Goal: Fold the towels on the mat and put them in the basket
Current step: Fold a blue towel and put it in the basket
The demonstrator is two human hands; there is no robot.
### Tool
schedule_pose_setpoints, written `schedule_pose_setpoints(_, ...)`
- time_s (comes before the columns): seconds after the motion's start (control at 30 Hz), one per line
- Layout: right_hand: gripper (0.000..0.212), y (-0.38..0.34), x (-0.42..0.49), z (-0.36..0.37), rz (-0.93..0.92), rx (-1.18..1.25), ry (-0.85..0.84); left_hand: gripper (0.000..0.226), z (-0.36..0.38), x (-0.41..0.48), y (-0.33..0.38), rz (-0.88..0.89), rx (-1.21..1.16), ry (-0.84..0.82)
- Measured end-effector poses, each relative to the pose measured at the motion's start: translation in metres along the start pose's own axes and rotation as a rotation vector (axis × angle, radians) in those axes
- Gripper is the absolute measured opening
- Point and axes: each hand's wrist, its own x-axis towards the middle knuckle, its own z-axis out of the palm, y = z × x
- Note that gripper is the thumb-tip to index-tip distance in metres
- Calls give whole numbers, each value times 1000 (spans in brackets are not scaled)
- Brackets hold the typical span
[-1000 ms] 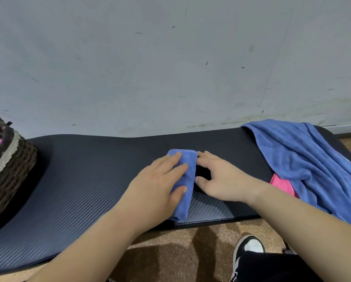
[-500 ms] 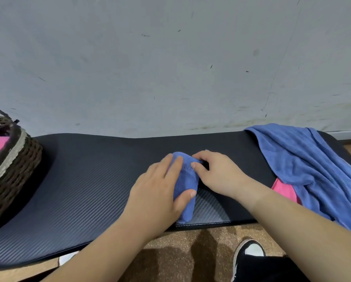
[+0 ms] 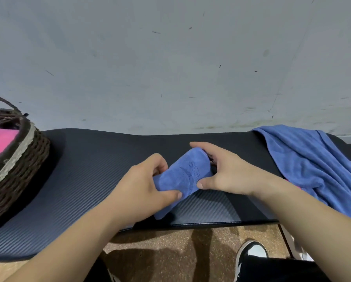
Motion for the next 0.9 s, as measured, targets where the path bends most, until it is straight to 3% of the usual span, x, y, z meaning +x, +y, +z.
schedule_pose_setpoints(0.13,47,-14,-3,3,-52,181,38,42,-20,-12,-11,59,-84,95)
schedule_pose_setpoints(0.23,38,-28,-6,9,-55,304,71,57,-28,-29,-18,167,-107,247)
schedule_pose_setpoints(0.37,33,-48,-15,19,-17,462,125,72,-46,-52,-18,182,-227,253)
schedule_pose_setpoints(0.5,31,-68,-29,41,13,584,143,61,-78,-80,-29,118,-348,223)
schedule_pose_setpoints(0.6,34,-94,-34,67,-12,583,71,52,-103,-101,-40,103,-324,288)
schedule_pose_setpoints(0.77,59,-151,-16,104,-36,552,-123,54,-158,-123,-68,39,-313,427)
schedule_pose_setpoints(0.9,44,-199,14,135,-37,454,-169,56,-202,-127,-97,-26,-290,515)
